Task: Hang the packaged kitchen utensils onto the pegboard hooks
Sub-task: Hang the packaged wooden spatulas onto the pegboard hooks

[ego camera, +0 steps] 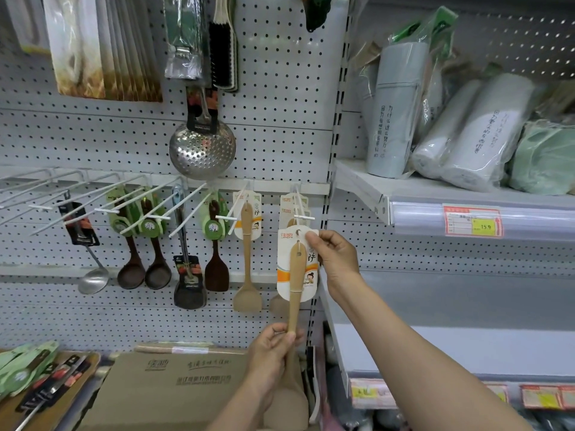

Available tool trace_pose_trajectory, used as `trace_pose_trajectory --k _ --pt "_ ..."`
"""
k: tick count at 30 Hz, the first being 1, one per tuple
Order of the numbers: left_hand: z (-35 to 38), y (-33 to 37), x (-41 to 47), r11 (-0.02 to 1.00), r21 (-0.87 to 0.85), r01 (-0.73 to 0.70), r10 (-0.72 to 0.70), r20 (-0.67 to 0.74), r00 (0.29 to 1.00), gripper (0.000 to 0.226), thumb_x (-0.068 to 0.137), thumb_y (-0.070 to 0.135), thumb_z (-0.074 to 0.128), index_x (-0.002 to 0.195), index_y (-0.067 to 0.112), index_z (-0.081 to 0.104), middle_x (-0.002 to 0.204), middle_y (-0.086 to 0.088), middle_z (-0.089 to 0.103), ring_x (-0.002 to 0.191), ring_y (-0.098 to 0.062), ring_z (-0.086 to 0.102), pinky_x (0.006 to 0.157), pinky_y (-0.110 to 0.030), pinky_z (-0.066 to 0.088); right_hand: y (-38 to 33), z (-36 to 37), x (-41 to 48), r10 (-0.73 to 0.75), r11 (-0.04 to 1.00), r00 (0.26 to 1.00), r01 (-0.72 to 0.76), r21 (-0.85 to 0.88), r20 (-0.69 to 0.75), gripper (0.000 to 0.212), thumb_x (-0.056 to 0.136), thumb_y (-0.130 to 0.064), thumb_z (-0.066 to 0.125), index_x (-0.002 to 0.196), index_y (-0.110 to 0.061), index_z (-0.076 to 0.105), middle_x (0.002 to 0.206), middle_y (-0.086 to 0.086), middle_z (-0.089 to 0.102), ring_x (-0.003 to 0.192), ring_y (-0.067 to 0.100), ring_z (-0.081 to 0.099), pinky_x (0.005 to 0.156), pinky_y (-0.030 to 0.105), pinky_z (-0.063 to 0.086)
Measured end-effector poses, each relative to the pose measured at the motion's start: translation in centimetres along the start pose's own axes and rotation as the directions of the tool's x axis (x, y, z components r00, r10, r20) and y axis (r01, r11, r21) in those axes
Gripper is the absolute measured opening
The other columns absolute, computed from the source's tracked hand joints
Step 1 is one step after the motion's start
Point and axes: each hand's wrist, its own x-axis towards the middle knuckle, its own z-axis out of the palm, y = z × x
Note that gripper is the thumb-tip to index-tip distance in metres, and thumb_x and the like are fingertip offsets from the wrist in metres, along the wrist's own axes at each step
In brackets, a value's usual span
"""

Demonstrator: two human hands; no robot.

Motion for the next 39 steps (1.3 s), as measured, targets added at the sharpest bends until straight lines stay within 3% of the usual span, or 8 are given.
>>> trace_pose_trajectory --k 6,12,18,23,27,31,34,39 --pt "0.7 0.5 2.9 1.0 0.024 0.001 0.0 -0.026 1.0 0.012 0.096 0.008 0.061 0.107 0.008 0.064 0.097 -0.003 0.078 0.102 -0.015 0.07 0.101 -0.041 0.048 -0.2 0.1 3.2 0.08 0.996 0.992 -0.076 -0.041 0.095 0.003 0.091 -0.014 0.072 0.094 -0.012 0.071 0.086 0.003 0.075 0.076 0.017 0.068 0.068 0.029 0.055" --pt "1.1 0.8 6.3 0.999 0.031 0.031 -0.03 -0.057 0.998 0.009 0.094 0.012 0.064 0.102 0.012 0.067 0.092 -0.001 0.077 0.092 -0.02 0.067 0.089 -0.036 0.047 -0.6 0.2 6.1 0.205 0.979 0.958 -0.201 -0.041 0.2 0.003 0.096 -0.012 0.065 0.097 -0.014 0.067 0.08 0.0 0.074 0.067 0.01 0.068 0.058 0.026 0.052" --pt "1.1 1.2 9.9 0.998 0.041 0.049 -0.045 -0.09 0.995 0.009 0.095 0.014 0.063 0.103 0.014 0.067 0.094 -0.002 0.076 0.091 -0.02 0.065 0.079 -0.032 0.045 -0.8 0.2 9.1 0.224 0.974 0.936 -0.203 -0.106 0.272 0.006 0.098 -0.013 0.062 0.091 -0.013 0.063 0.075 -0.004 0.073 0.065 0.006 0.066 0.057 0.021 0.052" --pt "1.1 1.1 12.4 0.996 0.057 0.069 -0.063 -0.094 0.994 0.011 0.093 0.017 0.067 0.103 0.016 0.067 0.103 -0.004 0.075 0.102 -0.025 0.064 0.1 -0.044 0.045 -0.4 0.2 11.3 0.21 0.968 0.94 -0.162 -0.189 0.268 0.003 0.096 -0.016 0.065 0.097 -0.013 0.066 0.086 -0.002 0.074 0.079 0.012 0.066 0.078 0.027 0.052" --pt "1.8 1.1 13.8 0.997 0.046 0.059 -0.055 -0.088 0.995 0.011 0.094 0.014 0.064 0.105 0.013 0.066 0.1 -0.001 0.077 0.101 -0.022 0.066 0.099 -0.043 0.046 -0.4 0.5 12.6 0.2 0.951 0.962 -0.146 -0.272 0.185 0.005 0.092 -0.023 0.072 0.094 -0.019 0.07 0.098 -0.002 0.073 0.096 0.014 0.063 0.085 0.032 0.046" --pt "2.6 1.2 14.5 0.998 0.04 0.051 -0.048 -0.081 0.996 0.008 0.095 0.014 0.064 0.103 0.014 0.066 0.095 0.0 0.078 0.098 -0.025 0.066 0.094 -0.046 0.047 -1.0 0.7 13.0 0.148 0.946 0.975 -0.091 -0.311 0.167 0.008 0.093 -0.019 0.07 0.086 -0.019 0.067 0.089 -0.005 0.07 0.082 0.005 0.061 0.07 0.023 0.043" --pt "3.1 1.0 14.6 0.999 0.008 0.043 -0.043 -0.076 0.996 0.008 0.094 0.011 0.064 0.102 0.01 0.066 0.098 -0.005 0.077 0.09 -0.025 0.063 0.081 -0.041 0.048 -1.0 0.5 13.0 0.125 0.944 0.975 -0.059 -0.325 0.186 0.009 0.093 -0.018 0.07 0.085 -0.018 0.067 0.087 -0.005 0.069 0.077 0.002 0.061 0.069 0.021 0.042" --pt "3.6 1.0 14.2 0.999 -0.024 0.038 -0.04 -0.073 0.997 0.008 0.095 0.007 0.062 0.102 0.006 0.066 0.098 -0.011 0.073 0.088 -0.023 0.063 0.087 -0.039 0.049 -1.0 0.4 13.1 0.124 0.942 0.972 -0.053 -0.33 0.199 0.011 0.094 -0.017 0.069 0.083 -0.02 0.066 0.084 -0.011 0.07 0.066 -0.01 0.061 0.066 0.017 0.04"
